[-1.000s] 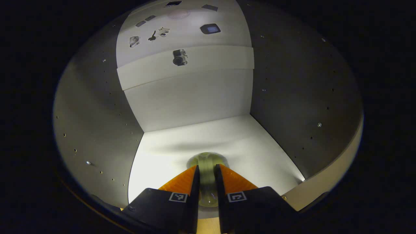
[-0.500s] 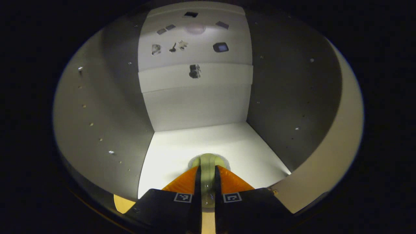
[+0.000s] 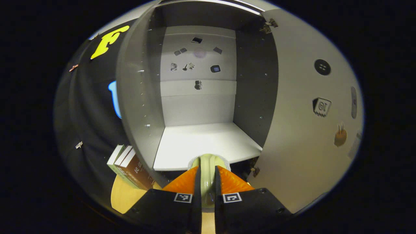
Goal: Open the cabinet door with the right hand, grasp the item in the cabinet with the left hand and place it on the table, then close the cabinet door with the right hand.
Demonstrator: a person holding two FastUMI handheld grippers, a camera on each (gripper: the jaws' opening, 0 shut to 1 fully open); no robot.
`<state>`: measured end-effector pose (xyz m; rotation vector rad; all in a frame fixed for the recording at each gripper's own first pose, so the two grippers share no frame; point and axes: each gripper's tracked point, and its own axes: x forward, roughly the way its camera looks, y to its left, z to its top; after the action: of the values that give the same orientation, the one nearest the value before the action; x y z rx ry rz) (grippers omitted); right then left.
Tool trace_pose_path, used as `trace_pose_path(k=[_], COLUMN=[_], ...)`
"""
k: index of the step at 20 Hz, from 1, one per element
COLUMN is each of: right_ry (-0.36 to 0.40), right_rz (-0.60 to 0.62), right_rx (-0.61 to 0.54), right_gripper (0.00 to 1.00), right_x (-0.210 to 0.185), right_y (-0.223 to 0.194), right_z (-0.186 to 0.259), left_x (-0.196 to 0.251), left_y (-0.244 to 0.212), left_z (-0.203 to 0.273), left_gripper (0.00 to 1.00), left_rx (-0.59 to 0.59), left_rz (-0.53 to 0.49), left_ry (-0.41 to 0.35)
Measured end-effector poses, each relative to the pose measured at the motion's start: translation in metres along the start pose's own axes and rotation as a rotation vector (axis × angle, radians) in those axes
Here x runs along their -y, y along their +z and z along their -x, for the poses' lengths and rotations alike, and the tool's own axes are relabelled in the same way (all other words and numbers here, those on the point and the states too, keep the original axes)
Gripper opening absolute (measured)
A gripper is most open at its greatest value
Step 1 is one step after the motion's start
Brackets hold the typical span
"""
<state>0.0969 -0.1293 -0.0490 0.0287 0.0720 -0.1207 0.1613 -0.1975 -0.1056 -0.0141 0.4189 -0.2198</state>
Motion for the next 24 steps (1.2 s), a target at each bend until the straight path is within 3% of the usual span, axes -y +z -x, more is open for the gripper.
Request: trace_pose_path(k=[6, 12, 24], right_ry=[-0.002, -0.004, 0.045], right_rz=[0.029, 0.04, 0.049], right_rx=[0.012, 0.02, -0.007], right_gripper=[0.98, 0.98, 0.98], right_x=[-0.011, -0.015, -0.038], right_y=[0.004, 0.007, 0.0], right_z=[-0.006, -0.012, -0.028], left_x=[0.007, 0.025, 0.057], left_y=[-0.095, -0.209, -0.357], left_z=[0.029, 0.028, 0.001], left_gripper=[0.19, 0.22, 0.22], left_rx=[-0.019, -0.107, -0.167], left_rz=[0.025, 0.05, 0.009], left_ry=[0.025, 0.031, 0.055])
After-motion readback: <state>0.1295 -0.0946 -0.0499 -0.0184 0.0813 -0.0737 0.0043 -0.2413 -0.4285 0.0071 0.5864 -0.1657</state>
